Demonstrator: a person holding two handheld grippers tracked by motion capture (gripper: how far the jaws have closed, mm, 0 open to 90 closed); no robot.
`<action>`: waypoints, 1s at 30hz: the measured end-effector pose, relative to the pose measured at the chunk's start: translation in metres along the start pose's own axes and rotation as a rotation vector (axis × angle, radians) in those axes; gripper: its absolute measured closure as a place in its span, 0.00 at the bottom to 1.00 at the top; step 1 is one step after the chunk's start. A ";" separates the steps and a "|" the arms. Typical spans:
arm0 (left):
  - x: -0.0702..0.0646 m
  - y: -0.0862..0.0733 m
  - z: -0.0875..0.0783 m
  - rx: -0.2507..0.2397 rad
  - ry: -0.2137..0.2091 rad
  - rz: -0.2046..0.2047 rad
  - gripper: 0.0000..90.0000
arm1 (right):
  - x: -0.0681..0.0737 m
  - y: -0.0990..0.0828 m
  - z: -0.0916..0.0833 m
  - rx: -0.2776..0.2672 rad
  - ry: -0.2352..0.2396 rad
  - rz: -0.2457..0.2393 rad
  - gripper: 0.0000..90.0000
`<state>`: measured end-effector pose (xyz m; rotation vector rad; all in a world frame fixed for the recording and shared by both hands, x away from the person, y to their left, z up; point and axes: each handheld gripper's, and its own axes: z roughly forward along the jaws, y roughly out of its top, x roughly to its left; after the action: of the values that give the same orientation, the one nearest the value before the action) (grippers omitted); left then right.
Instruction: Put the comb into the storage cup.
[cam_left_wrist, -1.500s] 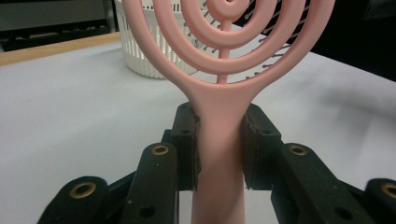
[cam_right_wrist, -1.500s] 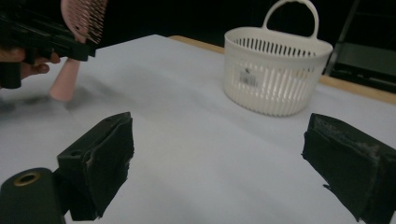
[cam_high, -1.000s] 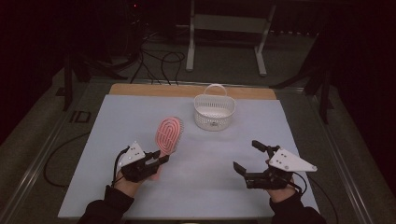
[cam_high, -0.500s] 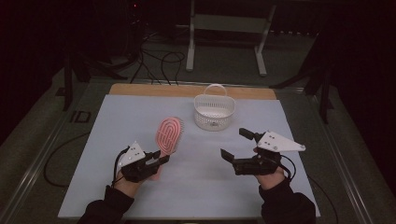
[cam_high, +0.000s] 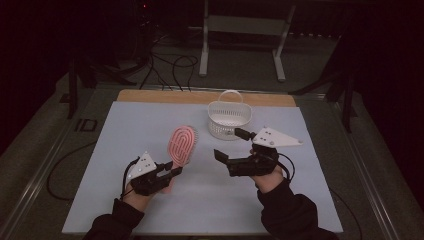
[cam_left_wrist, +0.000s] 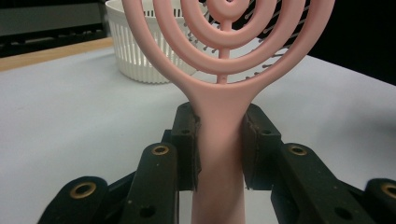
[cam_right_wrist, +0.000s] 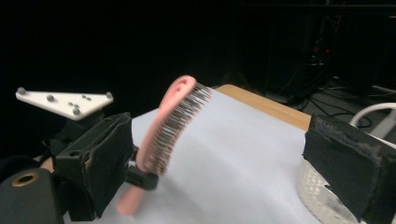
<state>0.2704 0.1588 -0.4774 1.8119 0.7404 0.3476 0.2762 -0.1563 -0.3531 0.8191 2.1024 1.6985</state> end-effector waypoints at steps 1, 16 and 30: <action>0.000 0.000 0.000 0.000 0.002 0.005 0.79 | 0.001 0.001 0.003 0.002 -0.002 -0.001 0.09; 0.000 0.001 0.000 -0.011 0.003 -0.002 0.79 | 0.018 0.007 0.049 0.032 -0.052 0.138 0.09; -0.001 0.001 0.001 -0.020 0.010 0.000 0.79 | 0.027 0.003 0.078 0.072 -0.063 0.304 0.11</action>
<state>0.2703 0.1570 -0.4772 1.7925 0.7417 0.3631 0.3004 -0.0785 -0.3666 1.2519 2.0913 1.7214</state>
